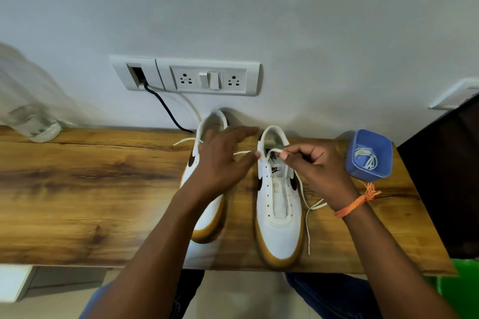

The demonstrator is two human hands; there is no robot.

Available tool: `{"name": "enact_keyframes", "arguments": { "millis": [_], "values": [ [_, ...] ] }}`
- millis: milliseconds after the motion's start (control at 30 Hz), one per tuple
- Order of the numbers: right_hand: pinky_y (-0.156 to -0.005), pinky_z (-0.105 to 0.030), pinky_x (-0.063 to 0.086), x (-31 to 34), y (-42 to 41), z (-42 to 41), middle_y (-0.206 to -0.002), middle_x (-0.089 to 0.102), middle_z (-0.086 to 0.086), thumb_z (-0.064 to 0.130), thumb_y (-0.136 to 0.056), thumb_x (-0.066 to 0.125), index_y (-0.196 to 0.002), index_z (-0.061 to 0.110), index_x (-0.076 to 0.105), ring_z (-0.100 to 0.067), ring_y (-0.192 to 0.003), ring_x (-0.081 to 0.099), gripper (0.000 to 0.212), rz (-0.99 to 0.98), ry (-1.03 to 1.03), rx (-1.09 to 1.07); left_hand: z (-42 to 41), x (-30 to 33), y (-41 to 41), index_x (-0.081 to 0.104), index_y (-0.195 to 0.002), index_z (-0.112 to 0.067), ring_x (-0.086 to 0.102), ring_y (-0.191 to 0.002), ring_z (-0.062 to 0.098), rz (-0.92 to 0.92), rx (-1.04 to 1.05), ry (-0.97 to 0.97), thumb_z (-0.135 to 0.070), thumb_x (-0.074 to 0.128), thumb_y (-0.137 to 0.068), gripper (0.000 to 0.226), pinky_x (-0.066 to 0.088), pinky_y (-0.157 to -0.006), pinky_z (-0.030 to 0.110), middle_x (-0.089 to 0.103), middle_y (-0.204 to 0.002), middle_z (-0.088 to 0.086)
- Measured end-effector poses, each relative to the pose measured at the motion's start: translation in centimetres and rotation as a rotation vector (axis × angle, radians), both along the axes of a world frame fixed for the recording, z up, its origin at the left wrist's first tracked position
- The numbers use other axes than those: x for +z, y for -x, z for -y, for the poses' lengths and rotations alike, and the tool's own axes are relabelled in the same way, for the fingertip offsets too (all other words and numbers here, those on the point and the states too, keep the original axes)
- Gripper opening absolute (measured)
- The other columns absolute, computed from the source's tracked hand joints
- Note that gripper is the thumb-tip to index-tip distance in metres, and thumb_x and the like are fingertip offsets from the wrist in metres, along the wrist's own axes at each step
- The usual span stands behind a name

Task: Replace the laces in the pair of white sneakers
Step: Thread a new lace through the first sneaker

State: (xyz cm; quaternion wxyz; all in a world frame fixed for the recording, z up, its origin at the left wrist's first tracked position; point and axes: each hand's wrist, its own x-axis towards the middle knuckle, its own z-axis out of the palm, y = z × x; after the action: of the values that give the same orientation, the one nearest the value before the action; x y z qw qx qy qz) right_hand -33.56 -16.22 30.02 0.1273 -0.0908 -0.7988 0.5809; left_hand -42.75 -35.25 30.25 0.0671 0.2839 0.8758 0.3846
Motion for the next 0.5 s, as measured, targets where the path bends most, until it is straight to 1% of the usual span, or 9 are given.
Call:
{"name": "enact_keyframes", "arguments": {
  "millis": [67,100,133,167,233,300,367,433,500],
  "values": [
    [-0.061,-0.034,0.052,0.0,0.0,0.1,-0.078,0.072,-0.011,0.012,-0.088,0.07,-0.085,0.015,0.078,-0.027,-0.072,0.066,0.009,0.024,-0.027,0.098,-1.1,-0.1,-0.5,0.065,-0.126,-0.036,0.064,-0.103,0.013,0.074,-0.085,-0.16,-0.043,0.067,-0.089,0.038,0.05,-0.087,0.034,0.07,-0.109,-0.02],
    [-0.057,-0.028,0.049,-0.1,-0.1,0.2,-0.075,0.071,-0.011,0.013,-0.088,0.071,-0.085,0.013,0.078,-0.022,-0.067,0.064,0.008,0.038,-0.04,0.135,-1.3,0.0,-0.9,0.07,-0.122,-0.031,0.067,-0.098,0.007,0.118,-0.116,-0.207,-0.035,0.07,-0.09,0.032,0.051,-0.081,0.027,0.072,-0.104,-0.018],
    [-0.055,-0.025,0.046,-0.2,-0.1,0.2,-0.072,0.069,-0.011,0.015,-0.088,0.071,-0.085,0.012,0.078,-0.02,-0.063,0.061,0.008,0.045,-0.05,0.161,-1.4,0.0,-1.2,0.074,-0.115,-0.025,0.068,-0.089,0.001,0.15,-0.136,-0.248,-0.027,0.072,-0.09,0.025,0.052,-0.075,0.025,0.075,-0.098,-0.015],
    [-0.055,-0.024,0.045,-0.2,-0.2,0.2,-0.07,0.068,-0.012,0.018,-0.088,0.072,-0.085,0.012,0.078,-0.022,-0.061,0.059,0.01,0.047,-0.053,0.18,-1.4,0.1,-1.3,0.077,-0.107,-0.022,0.067,-0.078,-0.002,0.172,-0.146,-0.277,-0.023,0.073,-0.088,0.02,0.051,-0.069,0.023,0.077,-0.092,-0.01],
    [-0.056,-0.023,0.045,-0.1,-0.3,0.2,-0.069,0.069,-0.01,0.022,-0.086,0.073,-0.085,0.011,0.078,-0.025,-0.061,0.059,0.012,0.046,-0.051,0.199,-1.3,-0.2,-1.3,0.079,-0.098,-0.017,0.056,-0.06,-0.005,0.216,-0.148,-0.309,-0.019,0.075,-0.086,0.013,0.041,-0.06,0.015,0.075,-0.081,-0.008],
    [-0.056,-0.02,0.044,0.1,-0.3,0.2,-0.068,0.07,-0.004,0.02,-0.085,0.074,-0.083,0.01,0.078,-0.015,-0.06,0.06,0.011,0.057,-0.029,0.206,-1.2,-0.2,-1.1,0.078,-0.095,-0.012,0.051,-0.056,-0.006,0.269,-0.168,-0.319,-0.016,0.076,-0.084,0.011,0.037,-0.06,0.011,0.071,-0.076,-0.01],
    [-0.056,-0.017,0.044,0.3,-0.3,0.2,-0.067,0.07,0.003,0.016,-0.084,0.074,-0.082,0.011,0.078,-0.005,-0.06,0.06,0.007,0.082,-0.033,0.22,-1.1,-0.1,-0.9,0.076,-0.094,-0.01,0.053,-0.057,-0.005,0.314,-0.196,-0.31,-0.016,0.076,-0.084,0.012,0.041,-0.06,0.015,0.07,-0.078,-0.007],
    [-0.058,-0.018,0.045,0.2,-0.4,0.2,-0.071,0.072,0.005,0.015,-0.084,0.074,-0.082,0.012,0.078,-0.005,-0.063,0.063,0.006,0.107,-0.054,0.222,-0.9,-0.1,-0.9,0.074,-0.095,-0.009,0.053,-0.057,-0.005,0.33,-0.231,-0.255,-0.019,0.075,-0.085,0.014,0.042,-0.06,0.014,0.07,-0.081,-0.002],
    [-0.061,-0.019,0.048,0.2,-0.4,0.0,-0.075,0.074,0.004,0.011,-0.086,0.072,-0.083,0.011,0.078,-0.008,-0.068,0.066,0.007,0.118,-0.049,0.176,-0.7,-0.2,-0.9,0.074,-0.092,-0.01,0.052,-0.057,-0.007,0.308,-0.252,-0.17,-0.019,0.074,-0.087,0.011,0.04,-0.059,0.009,0.069,-0.079,-0.003]
  ]
}}
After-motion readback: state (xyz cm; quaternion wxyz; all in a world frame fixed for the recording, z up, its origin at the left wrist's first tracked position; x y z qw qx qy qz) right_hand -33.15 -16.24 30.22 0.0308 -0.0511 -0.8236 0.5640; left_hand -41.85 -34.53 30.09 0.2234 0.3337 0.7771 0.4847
